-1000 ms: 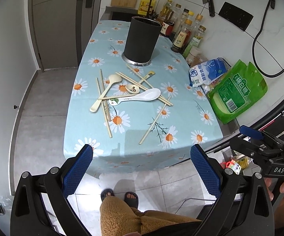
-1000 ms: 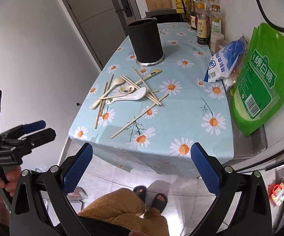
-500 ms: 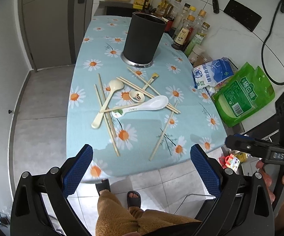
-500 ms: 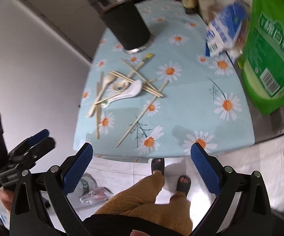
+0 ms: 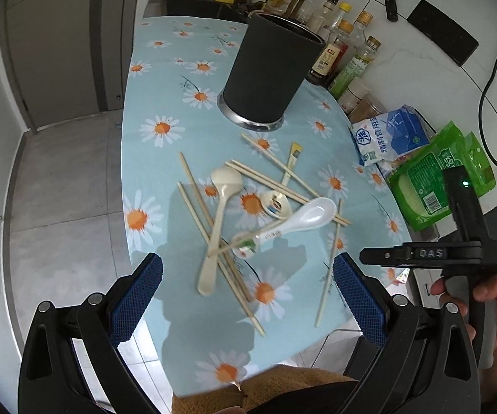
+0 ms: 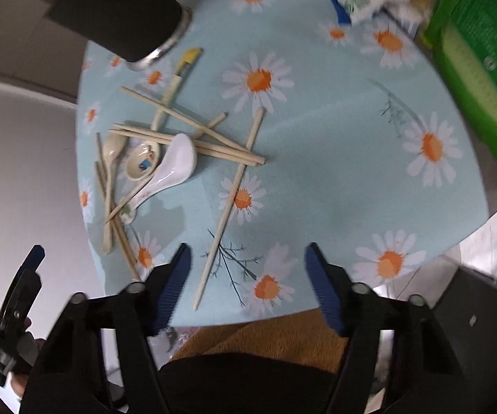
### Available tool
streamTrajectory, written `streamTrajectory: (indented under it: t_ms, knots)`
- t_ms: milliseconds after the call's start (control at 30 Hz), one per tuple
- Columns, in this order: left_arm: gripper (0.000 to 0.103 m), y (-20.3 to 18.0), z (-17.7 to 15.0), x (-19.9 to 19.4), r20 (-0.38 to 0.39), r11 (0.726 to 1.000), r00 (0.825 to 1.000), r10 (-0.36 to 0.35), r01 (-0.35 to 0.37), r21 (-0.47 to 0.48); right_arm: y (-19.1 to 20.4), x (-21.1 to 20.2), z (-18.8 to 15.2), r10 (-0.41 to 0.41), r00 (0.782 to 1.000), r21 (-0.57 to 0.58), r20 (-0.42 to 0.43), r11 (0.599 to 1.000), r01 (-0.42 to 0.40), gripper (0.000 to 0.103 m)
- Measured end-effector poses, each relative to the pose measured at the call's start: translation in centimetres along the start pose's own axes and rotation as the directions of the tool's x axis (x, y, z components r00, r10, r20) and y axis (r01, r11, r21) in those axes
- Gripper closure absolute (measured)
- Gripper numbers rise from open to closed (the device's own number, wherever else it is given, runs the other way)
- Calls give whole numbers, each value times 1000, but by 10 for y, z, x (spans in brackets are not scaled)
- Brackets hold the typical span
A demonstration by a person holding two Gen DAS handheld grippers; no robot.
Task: Organize utensils
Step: 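Lower the right gripper onto a single wooden chopstick and close it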
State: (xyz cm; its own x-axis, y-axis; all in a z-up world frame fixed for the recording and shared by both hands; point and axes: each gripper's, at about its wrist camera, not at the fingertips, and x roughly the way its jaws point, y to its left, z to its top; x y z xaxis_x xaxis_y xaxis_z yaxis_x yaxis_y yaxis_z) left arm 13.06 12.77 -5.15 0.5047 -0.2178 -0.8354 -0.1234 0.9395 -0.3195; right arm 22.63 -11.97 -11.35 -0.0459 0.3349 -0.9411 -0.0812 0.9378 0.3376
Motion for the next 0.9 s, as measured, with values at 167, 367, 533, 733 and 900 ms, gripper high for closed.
streamTrajectory:
  t_ms: [167, 367, 533, 733, 900]
  knots:
    - [7, 25, 10, 16, -27, 1000, 999, -29, 28, -6, 9, 19, 19, -46, 998, 55, -45, 997, 48, 53]
    - [7, 46, 15, 29, -61, 999, 997, -52, 53, 9, 14, 31, 30, -80, 994, 128, -72, 988, 89, 66]
    - [7, 56, 19, 36, -81, 996, 993, -87, 88, 14, 22, 33, 34, -160, 986, 152, -50, 974, 166, 74]
    - [7, 59, 25, 45, -105, 992, 988, -111, 116, 46, 44, 40, 35, -294, 955, 113, -39, 948, 296, 84]
    - [7, 61, 30, 48, -112, 988, 985, -133, 140, 57, 56, 45, 35, -330, 943, 141, -41, 933, 332, 96]
